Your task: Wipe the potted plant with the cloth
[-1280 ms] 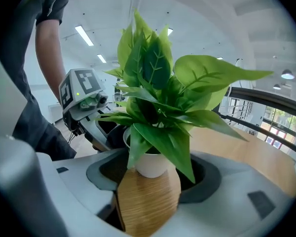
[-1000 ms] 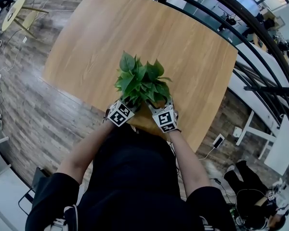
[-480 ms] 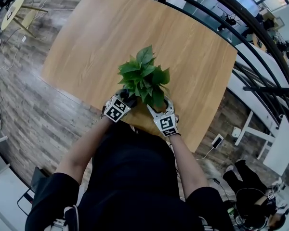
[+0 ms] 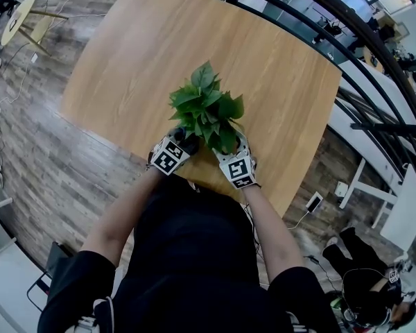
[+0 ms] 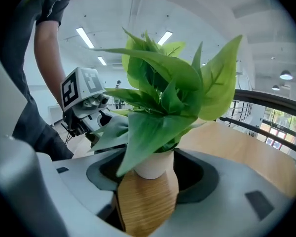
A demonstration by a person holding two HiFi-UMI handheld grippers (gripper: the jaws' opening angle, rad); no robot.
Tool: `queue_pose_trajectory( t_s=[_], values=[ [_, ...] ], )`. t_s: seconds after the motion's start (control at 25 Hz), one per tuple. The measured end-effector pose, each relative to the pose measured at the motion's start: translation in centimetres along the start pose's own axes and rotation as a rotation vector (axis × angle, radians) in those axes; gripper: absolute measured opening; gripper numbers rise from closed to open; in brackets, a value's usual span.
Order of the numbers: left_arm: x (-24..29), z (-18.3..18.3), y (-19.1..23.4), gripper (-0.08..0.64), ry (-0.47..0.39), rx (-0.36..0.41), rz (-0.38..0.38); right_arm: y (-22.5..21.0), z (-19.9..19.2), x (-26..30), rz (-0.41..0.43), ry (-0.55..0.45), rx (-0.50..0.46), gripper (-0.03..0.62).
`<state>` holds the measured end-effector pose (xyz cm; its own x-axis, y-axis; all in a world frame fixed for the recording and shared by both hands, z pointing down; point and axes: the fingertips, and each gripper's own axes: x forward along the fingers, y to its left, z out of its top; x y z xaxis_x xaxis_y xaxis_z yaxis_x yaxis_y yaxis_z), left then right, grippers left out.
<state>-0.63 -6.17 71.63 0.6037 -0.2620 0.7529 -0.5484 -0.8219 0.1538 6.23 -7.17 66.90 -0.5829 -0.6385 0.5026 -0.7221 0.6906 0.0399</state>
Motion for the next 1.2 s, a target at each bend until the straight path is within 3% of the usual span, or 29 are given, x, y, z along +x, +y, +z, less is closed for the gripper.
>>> queue_pose_trajectory(
  t_s=[0.2, 0.52, 0.68, 0.8, 1.0, 1.2],
  values=[
    [0.0, 0.0, -2.2, 0.146, 0.004, 0.041, -0.039, 0.1, -0.2, 0.0, -0.024, -0.002, 0.019, 0.282],
    [0.5, -0.2, -2.3, 0.146, 0.01, 0.006, -0.052, 0.0, -0.1, -0.1, -0.023, 0.01, 0.002, 0.282],
    [-0.1, -0.2, -1.0, 0.146, 0.001, -0.025, -0.016, 2.6, 0.0, -0.4, 0.048, 0.006, -0.028, 0.282],
    [-0.1, -0.2, -0.8, 0.146, -0.002, -0.007, -0.008, 5.1, 0.2, -0.2, 0.109, 0.007, -0.092, 0.282],
    [-0.2, -0.2, -0.8, 0.146, -0.023, -0.037, -0.001, 5.5, -0.3, -0.3, 0.056, 0.013, -0.02, 0.282],
    [-0.8, -0.2, -0.6, 0.146, -0.023, -0.051, 0.003, 5.9, -0.5, -2.3, 0.087, -0.01, 0.022, 0.282]
  ],
)
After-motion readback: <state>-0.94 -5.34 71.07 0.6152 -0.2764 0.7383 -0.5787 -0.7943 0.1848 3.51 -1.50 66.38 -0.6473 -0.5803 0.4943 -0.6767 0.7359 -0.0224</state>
